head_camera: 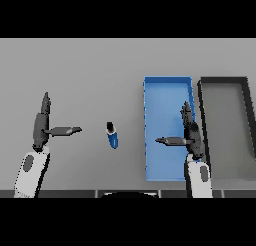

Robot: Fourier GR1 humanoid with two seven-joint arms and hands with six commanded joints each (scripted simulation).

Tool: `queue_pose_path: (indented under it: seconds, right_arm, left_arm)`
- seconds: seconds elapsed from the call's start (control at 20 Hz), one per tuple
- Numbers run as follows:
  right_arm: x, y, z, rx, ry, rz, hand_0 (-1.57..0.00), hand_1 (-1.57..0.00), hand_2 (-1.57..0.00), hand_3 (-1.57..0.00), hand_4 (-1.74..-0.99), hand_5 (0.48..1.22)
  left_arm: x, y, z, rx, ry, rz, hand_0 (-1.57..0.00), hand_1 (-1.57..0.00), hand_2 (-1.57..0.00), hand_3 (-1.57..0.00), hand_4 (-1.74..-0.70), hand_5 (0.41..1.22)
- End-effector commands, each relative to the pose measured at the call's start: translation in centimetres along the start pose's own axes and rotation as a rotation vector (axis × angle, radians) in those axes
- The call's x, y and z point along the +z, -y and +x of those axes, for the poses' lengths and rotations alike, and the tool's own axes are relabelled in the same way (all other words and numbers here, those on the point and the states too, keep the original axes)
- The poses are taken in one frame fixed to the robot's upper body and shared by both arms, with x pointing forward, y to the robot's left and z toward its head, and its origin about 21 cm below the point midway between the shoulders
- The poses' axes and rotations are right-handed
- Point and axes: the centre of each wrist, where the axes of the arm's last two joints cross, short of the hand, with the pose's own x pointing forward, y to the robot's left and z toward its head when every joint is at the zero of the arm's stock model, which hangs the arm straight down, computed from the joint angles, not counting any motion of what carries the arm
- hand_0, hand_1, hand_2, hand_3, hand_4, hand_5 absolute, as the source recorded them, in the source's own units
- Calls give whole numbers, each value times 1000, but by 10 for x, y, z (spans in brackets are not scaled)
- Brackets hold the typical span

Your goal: Pick up the blue pipe and place it into the blue bin.

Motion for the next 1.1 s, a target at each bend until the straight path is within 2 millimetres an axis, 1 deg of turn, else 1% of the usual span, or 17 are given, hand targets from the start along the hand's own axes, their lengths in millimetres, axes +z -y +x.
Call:
queue_pose_path:
  seconds: [0.0, 0.25, 0.3, 0.35, 0.4, 0.45, 0.55, 0.6, 0.65, 0.7, 0.75, 0.8, 0.9, 1.0, 1.05]
  right_arm:
    - [0, -1, 0, -1, 0, 0, 1, 1, 1, 1, -1225, 617]
    - [-1, -8, 2, 2, 6, 6, 1, 1, 1, 1, -1225, 617]
    - [7, -3, 5, 89, 60, 60, 1, 1, 1, 1, -1225, 617]
    - [14, -2, 7, 154, 84, 98, 1, 1, 1, 1, -1224, 618]
    - [21, -2, 7, 182, 94, 125, 1, 1, 1, 1, -1225, 618]
    - [22, -2, 9, 208, 84, 132, 1, 1, 1, 1, -1225, 620]
    - [29, -4, 9, 246, 93, 146, 1, 1, 1, 1, -1215, 618]
    - [28, 1, 12, 263, 85, 138, 1, 1, 1, 1, -1203, 614]
    - [26, -2, 13, 268, 77, 134, 1, 1, 1, 1, -1196, 609]
    - [23, -5, 15, 278, 65, 124, 1, 1, 1, 1, -1186, 601]
    - [23, -6, 14, 277, 62, 120, 1, 1, 1, 1, -1185, 597]
    - [25, -4, 13, 276, 71, 126, 1, 1, 1, 1, -1186, 598]
    - [22, -1, 15, 285, 84, 139, 1, 1, 1, 1, -1193, 605]
    - [19, 0, 17, 280, 83, 136, 1, 1, 1, 1, -1201, 609]
    - [19, -4, 17, 277, 88, 146, 1, 1, 1, 1, -1205, 611]
  left_arm:
    - [0, -1, 0, 0, 4, 1, 1, 1, 1, 1, -1074, 591]
    - [1, -7, 0, -4, 10, 0, 1, 1, 1, 1, -1074, 591]
    - [3, -19, 6, -72, 52, -163, 1, 1, 1, 1, -1074, 591]
    - [2, -30, 8, -116, 61, -262, 1, 1, 1, 1, -1073, 590]
    - [1, -37, 10, -136, 65, -320, 1, 1, 1, 1, -1074, 589]
    - [-1, -43, 9, -147, 56, -353, 1, 1, 1, 1, -1076, 587]
    - [1, -45, 7, -153, 66, -395, 1, 1, 1, 1, -1078, 591]
    - [0, -44, 10, -154, 69, -408, 1, 1, 1, 1, -1080, 596]
    - [-2, -46, 11, -157, 63, -410, 1, 1, 1, 1, -1080, 600]
    - [0, -47, 9, -149, 62, -432, 1, 1, 1, 1, -1085, 604]
    - [2, -42, 7, -143, 70, -459, 1, 1, 1, 1, -1086, 605]
    - [5, -41, 11, -139, 93, -506, 1, 1, 1, 1, -1090, 596]
    - [12, -38, 12, -140, 92, -587, 1, 1, 1, 1, -1096, 567]
    - [24, -23, 10, -125, 91, -676, 1, 1, 1, 1, -1111, 534]
    - [26, -15, 11, -123, 77, -704, 1, 1, 1, 1, -1124, 514]
